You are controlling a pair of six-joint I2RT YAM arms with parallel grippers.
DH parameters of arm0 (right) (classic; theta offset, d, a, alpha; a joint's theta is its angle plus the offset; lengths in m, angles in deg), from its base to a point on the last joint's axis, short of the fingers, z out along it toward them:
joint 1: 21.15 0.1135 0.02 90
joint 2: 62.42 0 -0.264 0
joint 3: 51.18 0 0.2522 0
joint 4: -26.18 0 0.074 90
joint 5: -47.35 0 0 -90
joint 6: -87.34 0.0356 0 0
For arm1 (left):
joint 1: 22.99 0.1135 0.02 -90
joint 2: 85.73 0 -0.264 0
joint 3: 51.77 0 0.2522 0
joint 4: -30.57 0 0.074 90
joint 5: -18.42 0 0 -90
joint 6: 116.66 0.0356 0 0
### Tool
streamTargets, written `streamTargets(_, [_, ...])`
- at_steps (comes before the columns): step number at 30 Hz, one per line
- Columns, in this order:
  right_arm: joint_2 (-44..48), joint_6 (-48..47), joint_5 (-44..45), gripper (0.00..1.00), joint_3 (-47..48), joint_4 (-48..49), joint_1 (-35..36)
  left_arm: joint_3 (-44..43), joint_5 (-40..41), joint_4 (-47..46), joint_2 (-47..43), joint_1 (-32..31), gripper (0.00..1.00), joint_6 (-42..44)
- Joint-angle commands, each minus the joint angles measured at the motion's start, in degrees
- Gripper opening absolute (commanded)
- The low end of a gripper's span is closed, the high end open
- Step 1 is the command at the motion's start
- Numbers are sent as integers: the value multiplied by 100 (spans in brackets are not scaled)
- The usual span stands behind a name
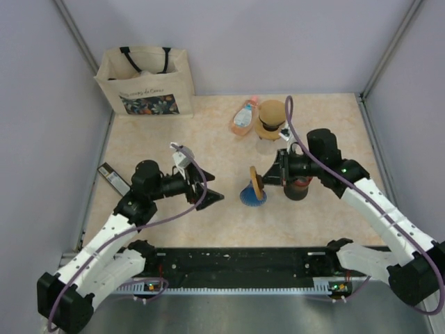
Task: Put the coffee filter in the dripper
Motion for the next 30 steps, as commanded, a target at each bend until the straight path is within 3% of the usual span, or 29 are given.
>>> streamTargets(1, [-276, -659, -1449, 0, 319, 282, 425, -790, -842, 800, -221, -873, 99, 2461])
streamTargets(15, [-812, -1151, -1556, 0, 600, -368, 874, -3067, -1591, 4380, 1475, -1446, 96, 6963])
streamTargets(24, [-1164, -1468, -1407, 0, 811, -922, 1058, -3683, -1318, 4671, 2161, -1754, 86, 7230])
streamTargets(30, [-1278, -1556, -1503, 0, 1004, -922, 1094, -3806, -1318, 4759, 2407, -1956, 68, 7317])
